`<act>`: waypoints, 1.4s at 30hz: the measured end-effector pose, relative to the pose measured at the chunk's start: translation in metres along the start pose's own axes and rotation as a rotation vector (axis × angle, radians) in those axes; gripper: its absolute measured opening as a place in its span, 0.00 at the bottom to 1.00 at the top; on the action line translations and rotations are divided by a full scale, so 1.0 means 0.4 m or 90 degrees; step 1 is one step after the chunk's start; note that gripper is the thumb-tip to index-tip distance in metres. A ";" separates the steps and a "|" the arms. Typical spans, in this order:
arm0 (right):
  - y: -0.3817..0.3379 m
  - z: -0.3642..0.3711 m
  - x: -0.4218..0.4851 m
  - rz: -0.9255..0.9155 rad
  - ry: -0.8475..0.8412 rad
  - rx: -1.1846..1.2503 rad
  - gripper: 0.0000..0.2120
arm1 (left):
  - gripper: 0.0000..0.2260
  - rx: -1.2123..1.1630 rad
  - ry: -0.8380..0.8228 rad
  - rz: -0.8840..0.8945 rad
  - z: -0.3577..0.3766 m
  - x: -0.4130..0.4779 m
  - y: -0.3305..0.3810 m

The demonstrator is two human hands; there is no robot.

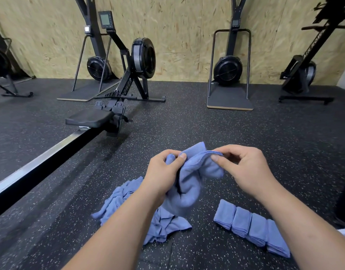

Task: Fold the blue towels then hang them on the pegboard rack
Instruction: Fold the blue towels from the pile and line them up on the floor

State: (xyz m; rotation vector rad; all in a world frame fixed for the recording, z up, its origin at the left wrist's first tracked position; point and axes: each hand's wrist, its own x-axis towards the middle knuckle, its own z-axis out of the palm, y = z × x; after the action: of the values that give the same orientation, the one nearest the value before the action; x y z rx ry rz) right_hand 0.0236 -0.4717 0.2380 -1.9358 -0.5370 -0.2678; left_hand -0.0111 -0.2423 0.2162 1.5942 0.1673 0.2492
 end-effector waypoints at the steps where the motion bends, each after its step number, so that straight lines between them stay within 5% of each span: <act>1: 0.005 -0.004 0.000 0.002 -0.020 -0.020 0.06 | 0.04 0.012 -0.004 0.015 -0.001 0.000 0.001; 11: -0.001 -0.006 -0.001 -0.016 -0.050 -0.087 0.14 | 0.03 0.141 -0.115 0.118 0.006 -0.013 0.001; 19: -0.003 -0.008 -0.008 -0.026 -0.114 -0.111 0.09 | 0.04 0.074 0.040 0.081 0.007 -0.007 -0.005; 28: -0.001 0.004 -0.013 -0.037 -0.071 -0.115 0.10 | 0.04 -0.022 -0.006 0.045 0.011 -0.014 0.002; 42: -0.035 0.012 -0.008 -0.105 0.045 -0.063 0.11 | 0.06 0.076 -0.103 0.109 0.019 -0.027 0.011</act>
State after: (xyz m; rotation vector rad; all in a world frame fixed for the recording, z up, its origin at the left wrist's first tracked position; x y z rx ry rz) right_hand 0.0138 -0.4633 0.2461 -1.9719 -0.6484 -0.4746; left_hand -0.0198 -0.2526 0.2199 1.7420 -0.0812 0.2451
